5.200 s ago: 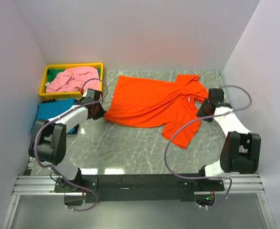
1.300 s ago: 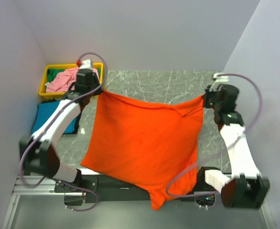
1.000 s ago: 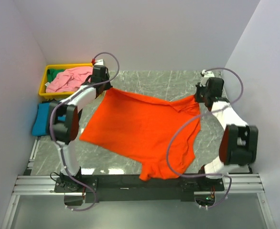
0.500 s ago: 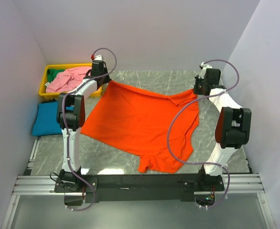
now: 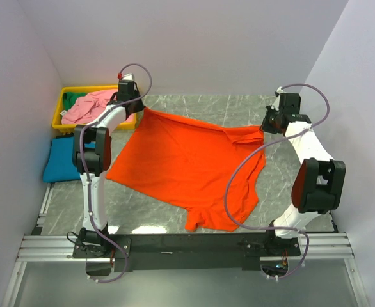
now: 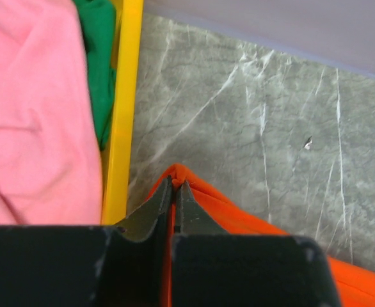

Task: Fold and stack the t-shirts
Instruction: Fold the tshirt

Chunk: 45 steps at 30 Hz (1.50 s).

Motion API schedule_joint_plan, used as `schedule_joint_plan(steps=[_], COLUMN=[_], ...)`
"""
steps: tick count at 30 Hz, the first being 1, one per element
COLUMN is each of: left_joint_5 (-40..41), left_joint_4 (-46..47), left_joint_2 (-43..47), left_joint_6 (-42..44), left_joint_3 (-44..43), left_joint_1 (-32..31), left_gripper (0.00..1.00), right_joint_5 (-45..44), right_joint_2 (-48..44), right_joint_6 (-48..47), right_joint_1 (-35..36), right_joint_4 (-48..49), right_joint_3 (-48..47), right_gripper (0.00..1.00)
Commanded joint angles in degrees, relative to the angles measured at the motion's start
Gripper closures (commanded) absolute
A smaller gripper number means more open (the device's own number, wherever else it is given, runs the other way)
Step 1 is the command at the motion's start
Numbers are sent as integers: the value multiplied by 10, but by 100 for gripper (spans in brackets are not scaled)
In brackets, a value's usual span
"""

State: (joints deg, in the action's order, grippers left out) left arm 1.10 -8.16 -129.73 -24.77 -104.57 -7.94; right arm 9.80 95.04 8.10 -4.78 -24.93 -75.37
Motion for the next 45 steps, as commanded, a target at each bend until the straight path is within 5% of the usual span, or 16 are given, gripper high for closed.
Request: schedule_joint_plan(steps=[1, 45], left_joint_5=[-7, 36], left_joint_4=[-4, -134], left_joint_2=[55, 90], left_joint_6=[12, -11], left_joint_3=[9, 33], left_joint_1=[3, 4], left_gripper=[99, 99], right_joint_5=[23, 112], right_joint_2=[-48, -282], right_joint_6=[40, 178], right_joint_1=[-2, 11], right_joint_4=[-28, 10], right_joint_3=[17, 337], right_gripper=[100, 100])
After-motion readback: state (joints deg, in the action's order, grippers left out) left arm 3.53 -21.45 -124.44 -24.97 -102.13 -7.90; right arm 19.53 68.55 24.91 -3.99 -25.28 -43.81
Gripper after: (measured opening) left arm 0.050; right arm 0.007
